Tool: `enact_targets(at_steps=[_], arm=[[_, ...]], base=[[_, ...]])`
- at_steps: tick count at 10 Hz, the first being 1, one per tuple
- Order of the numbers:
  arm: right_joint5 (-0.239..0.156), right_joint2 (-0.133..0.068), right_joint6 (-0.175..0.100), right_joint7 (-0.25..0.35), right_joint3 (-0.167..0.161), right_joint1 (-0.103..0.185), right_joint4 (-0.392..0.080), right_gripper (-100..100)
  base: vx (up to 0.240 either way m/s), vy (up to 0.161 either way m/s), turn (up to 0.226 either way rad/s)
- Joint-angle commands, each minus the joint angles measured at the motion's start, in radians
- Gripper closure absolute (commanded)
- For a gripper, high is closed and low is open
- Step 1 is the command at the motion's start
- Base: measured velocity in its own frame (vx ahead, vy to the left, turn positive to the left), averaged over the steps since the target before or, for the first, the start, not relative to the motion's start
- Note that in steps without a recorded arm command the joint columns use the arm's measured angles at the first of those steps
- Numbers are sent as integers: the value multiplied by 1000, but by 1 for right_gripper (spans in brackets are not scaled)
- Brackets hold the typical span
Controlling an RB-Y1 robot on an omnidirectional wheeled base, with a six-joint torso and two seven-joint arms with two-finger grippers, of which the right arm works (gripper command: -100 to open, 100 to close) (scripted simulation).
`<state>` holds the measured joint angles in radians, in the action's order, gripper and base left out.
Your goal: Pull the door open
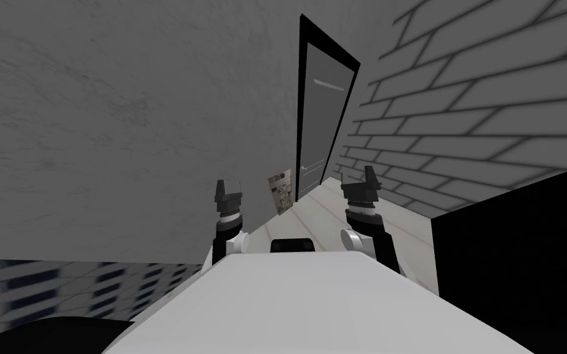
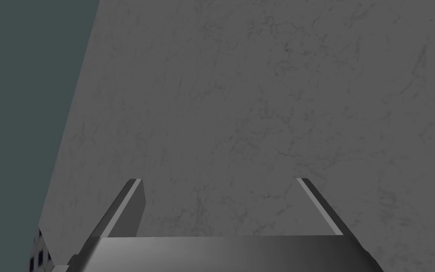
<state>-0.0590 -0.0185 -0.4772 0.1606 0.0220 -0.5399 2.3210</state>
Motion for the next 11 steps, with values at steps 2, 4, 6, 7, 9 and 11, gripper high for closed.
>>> enact_targets(at_steps=[2,4,6,7,9,11], arm=[[-2,-3,-1,4,-1,2,-5,-100],[-4,-5,-2,7,-3,3,-9,-100],[-7,-8,-4,12,-4,5,-15,-100],[-8,-9,-4,13,-5,6,-16,-100],[-10,-12,-5,17,-6,8,-22,-100],[-13,-16,-7,22,-8,10,-27,-100]], base=[[159,-77,-41],[178,-96,-33],[179,-136,-41],[198,-106,-36],[216,-116,-39],[234,-121,-47]])
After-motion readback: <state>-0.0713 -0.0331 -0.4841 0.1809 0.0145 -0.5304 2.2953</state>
